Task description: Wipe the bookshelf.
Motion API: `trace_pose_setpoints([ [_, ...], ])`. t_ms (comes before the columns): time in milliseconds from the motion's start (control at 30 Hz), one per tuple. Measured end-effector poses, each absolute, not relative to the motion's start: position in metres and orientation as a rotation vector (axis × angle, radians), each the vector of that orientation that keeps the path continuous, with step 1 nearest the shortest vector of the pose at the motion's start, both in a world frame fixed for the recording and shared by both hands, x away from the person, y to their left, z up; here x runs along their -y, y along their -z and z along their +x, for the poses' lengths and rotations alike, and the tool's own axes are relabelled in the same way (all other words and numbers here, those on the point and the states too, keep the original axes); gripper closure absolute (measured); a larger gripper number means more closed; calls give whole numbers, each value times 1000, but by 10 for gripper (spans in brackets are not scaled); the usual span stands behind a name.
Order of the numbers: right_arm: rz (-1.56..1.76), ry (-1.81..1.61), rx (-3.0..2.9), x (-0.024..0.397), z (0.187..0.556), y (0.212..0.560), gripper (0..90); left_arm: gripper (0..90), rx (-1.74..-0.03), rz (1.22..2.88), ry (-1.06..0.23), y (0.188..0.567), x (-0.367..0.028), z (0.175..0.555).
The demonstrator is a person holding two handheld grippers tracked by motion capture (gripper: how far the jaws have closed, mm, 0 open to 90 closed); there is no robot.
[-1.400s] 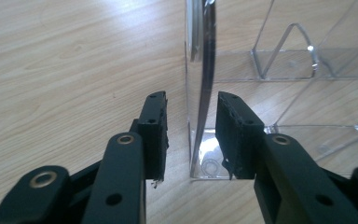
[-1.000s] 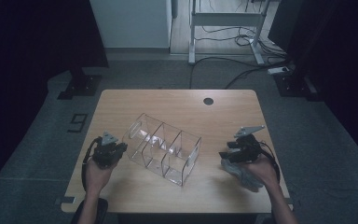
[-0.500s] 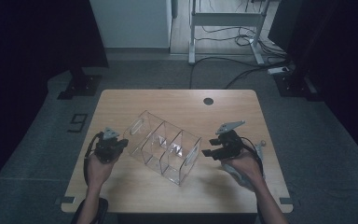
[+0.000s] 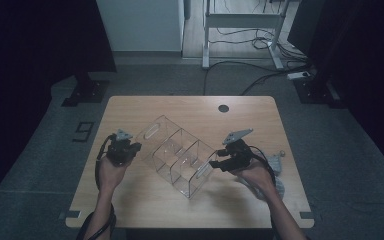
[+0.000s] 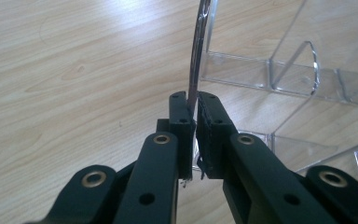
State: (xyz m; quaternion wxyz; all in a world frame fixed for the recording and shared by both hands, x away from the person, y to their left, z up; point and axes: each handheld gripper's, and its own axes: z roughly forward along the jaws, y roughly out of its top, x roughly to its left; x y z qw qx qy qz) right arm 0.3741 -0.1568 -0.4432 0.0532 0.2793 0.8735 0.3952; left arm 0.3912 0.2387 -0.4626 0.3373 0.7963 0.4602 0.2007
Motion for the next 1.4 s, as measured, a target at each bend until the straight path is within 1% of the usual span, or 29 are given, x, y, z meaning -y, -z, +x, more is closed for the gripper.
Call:
trace_pose_setpoints([
  [267,821,-1213,-2683,159,361,442,471,835,-1207,2087,-524,462,-228,404],
  [533,802,-1235,-2703,160,348,444,476,815,-1209,2102,-515,460,-219,416],
  [600,793,-1233,-2709,161,347,443,476,798,-1210,2099,-519,460,-219,416],
  [667,787,-1233,-2710,163,348,441,466,685,-1207,2075,-528,459,-220,413],
  [733,778,-1235,-2698,166,347,436,462,597,-1211,2053,-542,457,-222,408],
  [800,762,-1257,-2690,168,348,430,459,530,-1213,2022,-533,456,-226,403],
  [933,719,-1293,-2686,165,347,421,458,397,-1194,2017,-525,456,-229,390],
  [1000,688,-1282,-2695,160,348,418,462,359,-1194,2014,-539,458,-231,384],
  [1167,640,-1267,-2724,151,350,418,485,292,-1197,2002,-501,464,-240,371],
  [1400,587,-1260,-2756,149,350,419,548,266,-1196,1998,-484,472,-246,358],
])
